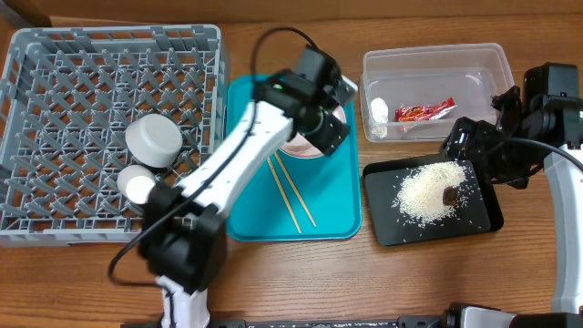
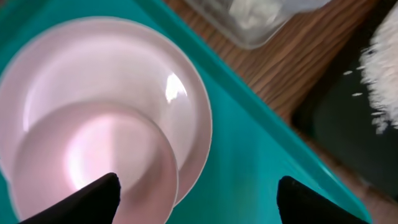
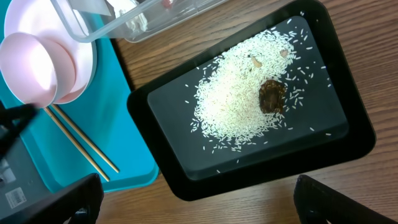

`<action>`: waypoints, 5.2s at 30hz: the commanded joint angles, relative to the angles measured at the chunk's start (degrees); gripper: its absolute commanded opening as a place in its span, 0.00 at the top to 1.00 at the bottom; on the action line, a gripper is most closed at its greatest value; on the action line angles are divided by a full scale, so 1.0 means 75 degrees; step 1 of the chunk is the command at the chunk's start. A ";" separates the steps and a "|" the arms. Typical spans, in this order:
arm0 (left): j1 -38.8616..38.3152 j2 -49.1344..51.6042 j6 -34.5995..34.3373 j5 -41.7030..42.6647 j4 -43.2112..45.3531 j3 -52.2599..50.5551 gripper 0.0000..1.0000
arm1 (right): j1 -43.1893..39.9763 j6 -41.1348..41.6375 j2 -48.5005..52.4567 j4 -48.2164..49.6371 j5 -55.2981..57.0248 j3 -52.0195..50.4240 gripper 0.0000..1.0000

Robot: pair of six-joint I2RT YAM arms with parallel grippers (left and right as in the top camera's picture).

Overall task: Sort waste into correct bins and load items into the dishwasher
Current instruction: 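Reach the left gripper to the pink bowl on the white plate, then lift the pink bowl and set it in the dish rack, then move the left gripper to the chopsticks on the teal tray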

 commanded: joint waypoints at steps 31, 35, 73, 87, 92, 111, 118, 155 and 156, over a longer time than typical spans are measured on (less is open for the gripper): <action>0.0746 -0.1000 -0.1043 -0.0804 -0.0688 0.1169 0.96 | -0.0015 -0.0009 -0.0079 -0.0070 0.0000 0.0073 0.00; 0.1687 -0.1606 -0.1008 0.0300 -0.0720 0.1169 0.96 | -0.0015 -0.0009 -0.0079 -0.0073 0.0000 0.0073 0.00; 0.7612 0.1629 -0.0356 0.9530 -0.0565 0.1166 0.92 | -0.0015 -0.0012 -0.0079 -0.0099 0.0003 0.0073 0.00; 0.8574 0.1626 -0.0618 0.8708 -0.0886 0.1166 0.00 | -0.0015 -0.0012 -0.0079 -0.0105 0.0003 0.0073 0.00; 0.8961 0.1489 -0.0609 0.8906 -0.1215 0.1172 0.00 | -0.0015 -0.0012 -0.0079 -0.0105 0.0003 0.0073 0.00; 0.8480 -0.1469 -0.0376 0.4931 -0.3045 0.1174 0.00 | -0.0015 -0.0012 -0.0079 -0.0122 0.0003 0.0073 0.00; 0.6528 -0.2559 -0.2675 0.1606 -0.3739 0.1174 0.00 | -0.0015 -0.0012 -0.0079 -0.0108 0.0000 0.0073 0.00; 0.0562 -0.2617 -0.8390 -0.0895 -0.2052 -0.3022 0.00 | -0.0012 -0.0009 -0.0079 -0.0134 0.0000 0.0073 0.00; 0.0565 -0.2614 -0.8390 -0.0898 -0.1795 -0.3255 0.00 | -0.0012 -0.0009 -0.0079 -0.0137 0.0000 0.0073 0.00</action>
